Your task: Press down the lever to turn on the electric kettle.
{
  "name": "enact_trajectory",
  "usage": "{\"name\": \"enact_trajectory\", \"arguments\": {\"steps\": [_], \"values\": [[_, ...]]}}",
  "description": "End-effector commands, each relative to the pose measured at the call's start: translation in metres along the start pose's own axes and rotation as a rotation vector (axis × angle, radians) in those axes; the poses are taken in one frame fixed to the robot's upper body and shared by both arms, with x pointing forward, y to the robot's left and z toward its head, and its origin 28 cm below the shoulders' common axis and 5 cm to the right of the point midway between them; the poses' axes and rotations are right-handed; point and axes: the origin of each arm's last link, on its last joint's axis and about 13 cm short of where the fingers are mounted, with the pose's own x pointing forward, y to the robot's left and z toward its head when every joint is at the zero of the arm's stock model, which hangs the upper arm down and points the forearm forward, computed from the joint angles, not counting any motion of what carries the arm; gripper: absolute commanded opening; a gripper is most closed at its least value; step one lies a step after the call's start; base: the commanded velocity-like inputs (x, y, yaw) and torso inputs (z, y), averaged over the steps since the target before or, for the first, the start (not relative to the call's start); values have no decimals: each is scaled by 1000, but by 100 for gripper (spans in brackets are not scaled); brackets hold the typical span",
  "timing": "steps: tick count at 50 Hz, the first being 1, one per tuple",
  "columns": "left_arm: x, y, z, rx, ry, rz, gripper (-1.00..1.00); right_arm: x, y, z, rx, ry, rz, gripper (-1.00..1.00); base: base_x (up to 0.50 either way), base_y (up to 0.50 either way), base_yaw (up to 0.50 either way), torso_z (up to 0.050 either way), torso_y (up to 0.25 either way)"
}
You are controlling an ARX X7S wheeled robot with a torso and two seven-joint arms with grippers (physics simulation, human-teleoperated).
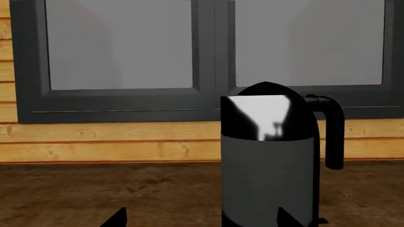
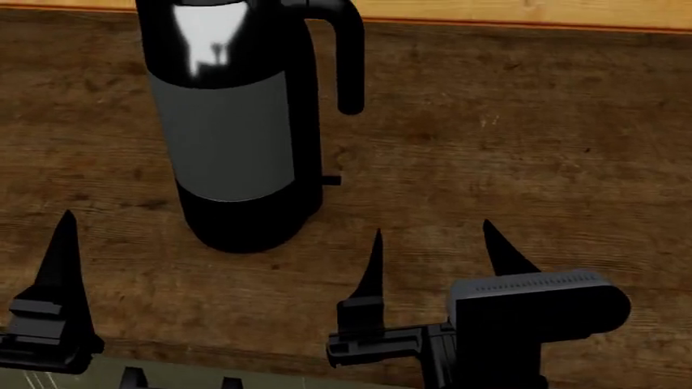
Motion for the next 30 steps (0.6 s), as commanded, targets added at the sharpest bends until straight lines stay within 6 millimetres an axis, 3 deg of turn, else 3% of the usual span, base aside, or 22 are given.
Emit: {"name": "enact_trajectory", "arguments": {"steps": [1, 6, 30], "values": [[-1, 0, 2, -3, -9, -4, 100, 0, 1, 4, -5, -13, 3, 100, 325, 438, 0, 0, 0], [-2, -1, 4, -9, -14, -8, 100, 2, 0, 0, 1, 11, -13, 100, 195, 380, 0, 0, 0], [-8, 1, -4, -20, -8, 5, 100, 2, -3, 2, 13, 17, -32, 100, 128, -58, 0, 0, 1]]}}
